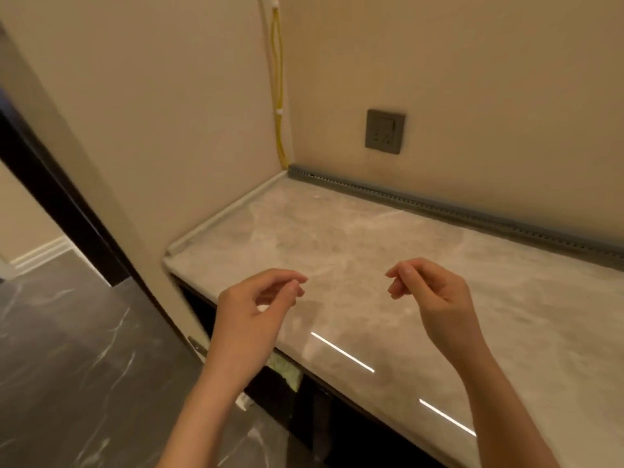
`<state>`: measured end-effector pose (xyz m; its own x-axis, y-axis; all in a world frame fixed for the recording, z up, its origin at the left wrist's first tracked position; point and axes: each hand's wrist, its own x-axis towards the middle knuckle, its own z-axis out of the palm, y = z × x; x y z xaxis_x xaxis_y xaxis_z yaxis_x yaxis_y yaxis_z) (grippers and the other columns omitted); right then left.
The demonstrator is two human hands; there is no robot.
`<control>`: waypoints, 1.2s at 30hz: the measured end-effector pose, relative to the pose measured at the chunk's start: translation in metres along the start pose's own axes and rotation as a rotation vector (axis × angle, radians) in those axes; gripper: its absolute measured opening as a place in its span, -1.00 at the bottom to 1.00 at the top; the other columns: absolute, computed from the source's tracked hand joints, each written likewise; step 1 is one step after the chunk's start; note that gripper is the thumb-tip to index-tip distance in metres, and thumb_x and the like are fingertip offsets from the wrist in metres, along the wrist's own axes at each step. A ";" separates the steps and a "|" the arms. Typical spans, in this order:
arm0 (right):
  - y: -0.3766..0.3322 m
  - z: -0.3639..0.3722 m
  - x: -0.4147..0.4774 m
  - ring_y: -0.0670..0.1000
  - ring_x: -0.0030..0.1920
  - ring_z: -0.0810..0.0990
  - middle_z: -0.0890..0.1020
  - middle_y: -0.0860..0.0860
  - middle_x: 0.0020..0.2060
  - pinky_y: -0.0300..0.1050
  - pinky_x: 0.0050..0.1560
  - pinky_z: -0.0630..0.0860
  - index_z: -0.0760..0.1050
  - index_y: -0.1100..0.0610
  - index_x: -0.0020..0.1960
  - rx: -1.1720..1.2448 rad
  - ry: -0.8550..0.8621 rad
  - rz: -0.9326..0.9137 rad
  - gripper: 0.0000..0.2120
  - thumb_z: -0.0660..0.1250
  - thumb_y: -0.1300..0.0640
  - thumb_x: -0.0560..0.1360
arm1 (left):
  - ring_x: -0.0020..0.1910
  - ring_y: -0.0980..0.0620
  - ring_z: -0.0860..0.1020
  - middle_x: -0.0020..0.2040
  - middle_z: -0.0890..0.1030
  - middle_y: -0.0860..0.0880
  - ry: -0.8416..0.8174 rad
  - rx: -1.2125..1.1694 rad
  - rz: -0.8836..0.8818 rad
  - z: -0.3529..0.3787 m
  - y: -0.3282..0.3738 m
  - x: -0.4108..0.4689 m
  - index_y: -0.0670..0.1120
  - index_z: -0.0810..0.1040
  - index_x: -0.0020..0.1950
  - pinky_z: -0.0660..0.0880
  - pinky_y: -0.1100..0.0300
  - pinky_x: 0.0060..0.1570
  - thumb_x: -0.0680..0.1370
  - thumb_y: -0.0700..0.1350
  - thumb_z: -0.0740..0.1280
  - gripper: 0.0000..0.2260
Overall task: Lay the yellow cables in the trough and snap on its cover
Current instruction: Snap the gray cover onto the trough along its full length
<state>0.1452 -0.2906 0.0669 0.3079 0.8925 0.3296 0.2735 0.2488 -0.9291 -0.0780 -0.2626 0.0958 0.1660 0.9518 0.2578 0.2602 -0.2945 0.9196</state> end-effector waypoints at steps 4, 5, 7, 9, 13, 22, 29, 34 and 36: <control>0.005 0.053 0.023 -0.09 -0.35 0.57 0.61 0.06 -0.41 -0.31 -0.22 0.51 0.59 0.13 -0.22 -0.009 -0.034 0.030 -0.78 0.23 0.22 0.54 | -0.26 0.17 0.61 -0.27 0.68 0.07 0.012 -0.030 -0.051 -0.035 -0.034 0.024 0.01 0.66 -0.15 0.50 0.43 -0.19 0.51 -0.24 0.33 -0.82; 0.008 0.063 0.030 -0.09 -0.35 0.57 0.61 0.05 -0.41 -0.31 -0.23 0.51 0.60 0.12 -0.23 -0.015 -0.036 0.031 -0.78 0.24 0.22 0.53 | -0.27 0.17 0.61 -0.28 0.68 0.08 0.008 -0.030 -0.063 -0.040 -0.041 0.032 0.02 0.66 -0.16 0.50 0.43 -0.20 0.51 -0.24 0.33 -0.82; 0.016 0.083 0.050 -0.08 -0.35 0.59 0.62 0.05 -0.40 -0.29 -0.22 0.52 0.60 0.11 -0.22 -0.021 -0.037 0.036 -0.78 0.24 0.21 0.53 | -0.28 0.17 0.61 -0.29 0.67 0.09 0.007 -0.019 -0.088 -0.051 -0.057 0.053 0.04 0.67 -0.17 0.50 0.42 -0.20 0.50 -0.23 0.33 -0.81; 0.026 0.102 0.077 -0.08 -0.34 0.59 0.62 0.06 -0.40 -0.27 -0.21 0.51 0.60 0.12 -0.22 -0.009 -0.021 0.043 -0.79 0.24 0.20 0.53 | -0.27 0.17 0.61 -0.29 0.68 0.10 -0.014 0.006 -0.088 -0.059 -0.071 0.083 0.08 0.66 -0.17 0.50 0.43 -0.20 0.50 -0.21 0.33 -0.80; 0.047 0.132 0.137 -0.08 -0.34 0.59 0.62 0.06 -0.40 -0.30 -0.22 0.50 0.59 0.13 -0.23 -0.008 0.004 0.048 -0.79 0.24 0.20 0.53 | -0.27 0.16 0.61 -0.27 0.67 0.12 -0.053 0.063 -0.087 -0.063 -0.094 0.159 0.11 0.65 -0.19 0.50 0.41 -0.19 0.51 -0.20 0.33 -0.78; 0.086 0.165 0.264 -0.12 -0.34 0.58 0.63 0.08 -0.37 -0.38 -0.24 0.47 0.60 0.16 -0.20 -0.053 0.057 0.153 -0.79 0.24 0.21 0.54 | -0.24 0.16 0.61 -0.30 0.65 0.20 -0.103 0.027 -0.142 -0.034 -0.141 0.304 0.16 0.63 -0.27 0.50 0.39 -0.18 0.50 -0.24 0.33 -0.70; 0.130 0.198 0.343 -0.06 -0.21 0.57 0.63 -0.01 -0.26 -0.15 -0.10 0.48 0.57 0.11 -0.15 -0.200 0.337 0.199 -0.93 0.33 0.20 0.49 | -0.16 0.21 0.56 -0.08 0.63 0.10 -0.098 -0.144 -0.266 0.014 -0.186 0.394 0.02 0.59 -0.01 0.43 0.54 -0.20 0.50 -0.28 0.32 -0.79; 0.175 0.219 0.368 0.12 0.03 0.48 0.59 0.06 -0.07 -0.01 0.04 0.34 0.55 0.14 0.02 -0.722 0.317 -0.046 -0.82 0.39 0.20 0.41 | 0.14 0.08 0.50 0.22 0.52 -0.07 -0.005 -0.114 -0.308 0.044 -0.206 0.448 -0.15 0.41 0.34 0.41 0.35 0.12 0.54 -0.29 0.26 -0.64; 0.192 0.223 0.380 0.15 0.05 0.47 0.59 0.08 -0.02 -0.01 0.08 0.28 0.54 0.13 0.05 -0.916 0.252 -0.113 -0.72 0.36 0.13 0.35 | 0.18 -0.01 0.51 0.26 0.51 -0.16 -0.026 -0.049 -0.287 0.056 -0.214 0.468 -0.20 0.35 0.38 0.39 0.25 0.18 0.55 -0.29 0.24 -0.61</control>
<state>0.1116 0.1798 -0.0236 0.3940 0.7475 0.5348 0.8875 -0.1581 -0.4328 -0.0024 0.2409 0.0033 0.1167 0.9929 -0.0224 0.2538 -0.0080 0.9672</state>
